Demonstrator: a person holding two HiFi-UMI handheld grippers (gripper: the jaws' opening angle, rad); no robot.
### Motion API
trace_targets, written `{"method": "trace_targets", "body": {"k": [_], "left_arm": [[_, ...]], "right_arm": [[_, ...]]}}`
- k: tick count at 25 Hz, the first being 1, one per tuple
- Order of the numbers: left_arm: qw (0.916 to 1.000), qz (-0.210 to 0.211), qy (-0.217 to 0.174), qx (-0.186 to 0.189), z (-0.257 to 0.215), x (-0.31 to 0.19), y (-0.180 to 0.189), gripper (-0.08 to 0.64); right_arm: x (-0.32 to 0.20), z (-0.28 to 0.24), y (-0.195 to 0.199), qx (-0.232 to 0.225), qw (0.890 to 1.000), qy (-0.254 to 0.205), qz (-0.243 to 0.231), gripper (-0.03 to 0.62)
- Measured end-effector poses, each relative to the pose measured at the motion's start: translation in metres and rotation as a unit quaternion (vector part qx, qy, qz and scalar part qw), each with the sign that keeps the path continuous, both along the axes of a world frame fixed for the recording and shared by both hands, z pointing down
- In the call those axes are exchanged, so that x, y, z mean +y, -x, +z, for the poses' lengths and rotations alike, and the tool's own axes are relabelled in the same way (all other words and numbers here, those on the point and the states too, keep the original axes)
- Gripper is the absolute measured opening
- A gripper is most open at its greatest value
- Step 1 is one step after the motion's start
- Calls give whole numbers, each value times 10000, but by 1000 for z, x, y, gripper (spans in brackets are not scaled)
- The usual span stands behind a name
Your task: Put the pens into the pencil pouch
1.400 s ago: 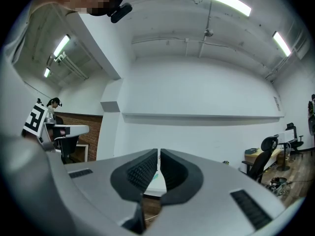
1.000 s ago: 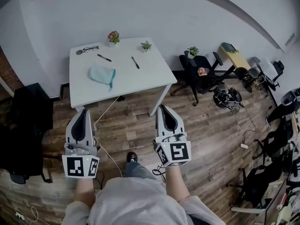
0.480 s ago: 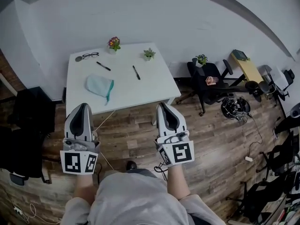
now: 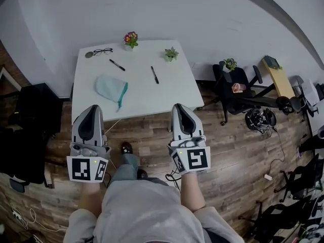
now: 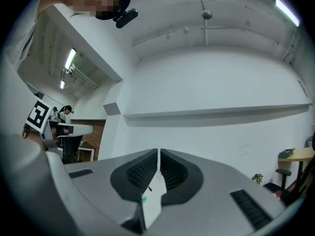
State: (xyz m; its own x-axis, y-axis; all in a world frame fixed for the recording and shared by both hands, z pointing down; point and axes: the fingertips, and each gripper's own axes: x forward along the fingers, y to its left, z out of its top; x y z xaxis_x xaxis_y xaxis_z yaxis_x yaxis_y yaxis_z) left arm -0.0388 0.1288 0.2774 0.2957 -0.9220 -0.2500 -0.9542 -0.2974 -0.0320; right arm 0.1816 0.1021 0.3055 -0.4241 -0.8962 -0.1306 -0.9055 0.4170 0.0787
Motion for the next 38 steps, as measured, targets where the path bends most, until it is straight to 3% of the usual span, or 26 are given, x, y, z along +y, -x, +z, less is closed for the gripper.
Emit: {"method": "trace_targets", "body": {"k": [8,16,23,29,38], "left_arm": [[9998,116,116,97,9,-81,8,25],[9992,355,196,-31,14,-175,11,25],[9950,499,849,-142,53,-236,17,26],[9790,684,1859,-476,128,-253,13,27],[9398,942,3157,-902,237,-228,-1,29]], "right_arm": [[-75,4,10,123,9999,72,75,37],[-165,6,25,196,9996,134,180,37],[-222,30,43,224,9985,462,184,37],[-245,73,54,178,9944,1030,163,37],[-246,125,70,214,9858,1664,-62,37]]}}
